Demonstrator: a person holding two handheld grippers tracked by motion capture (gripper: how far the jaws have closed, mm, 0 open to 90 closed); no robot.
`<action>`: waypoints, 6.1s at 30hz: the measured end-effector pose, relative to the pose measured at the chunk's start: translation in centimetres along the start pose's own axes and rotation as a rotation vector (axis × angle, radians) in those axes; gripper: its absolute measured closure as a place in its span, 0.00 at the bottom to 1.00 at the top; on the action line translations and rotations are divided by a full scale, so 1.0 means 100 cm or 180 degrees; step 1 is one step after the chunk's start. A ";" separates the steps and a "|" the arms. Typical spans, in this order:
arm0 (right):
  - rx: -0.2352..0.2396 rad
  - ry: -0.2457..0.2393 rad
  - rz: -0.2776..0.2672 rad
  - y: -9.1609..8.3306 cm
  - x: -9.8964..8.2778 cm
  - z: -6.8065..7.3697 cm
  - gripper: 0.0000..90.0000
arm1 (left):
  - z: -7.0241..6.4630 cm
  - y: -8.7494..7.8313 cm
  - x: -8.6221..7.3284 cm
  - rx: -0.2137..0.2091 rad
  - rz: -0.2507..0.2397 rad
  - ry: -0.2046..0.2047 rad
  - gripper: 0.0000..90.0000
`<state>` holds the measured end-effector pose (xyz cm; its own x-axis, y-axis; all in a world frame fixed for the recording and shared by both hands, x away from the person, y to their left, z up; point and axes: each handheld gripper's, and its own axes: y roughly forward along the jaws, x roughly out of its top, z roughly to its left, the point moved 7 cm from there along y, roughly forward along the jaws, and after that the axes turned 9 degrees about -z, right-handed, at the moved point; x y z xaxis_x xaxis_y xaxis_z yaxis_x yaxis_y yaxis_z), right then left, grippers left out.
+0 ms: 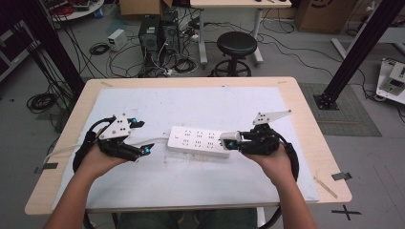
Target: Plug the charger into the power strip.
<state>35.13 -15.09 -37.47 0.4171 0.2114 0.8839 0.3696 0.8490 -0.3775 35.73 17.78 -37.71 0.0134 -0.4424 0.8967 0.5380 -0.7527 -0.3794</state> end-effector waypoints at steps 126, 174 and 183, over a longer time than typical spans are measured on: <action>-0.0018 -0.1736 0.3111 0.139 0.006 -0.063 0.71 | 0.015 -0.007 -0.022 0.0038 0.0370 -0.0049 0.24; -0.0169 -0.0919 0.1310 0.060 0.025 -0.048 0.25 | 0.019 -0.009 -0.011 0.0008 0.0211 0.0048 0.24; -0.0187 -0.0760 0.0758 0.030 0.022 -0.037 0.24 | 0.020 -0.005 -0.006 -0.0070 0.0072 0.0123 0.24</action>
<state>40.26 -13.85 -37.67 0.2938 0.5136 0.8061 0.3353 0.7344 -0.5901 37.20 19.41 -37.65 -0.0074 -0.4775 0.8786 0.5192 -0.7528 -0.4047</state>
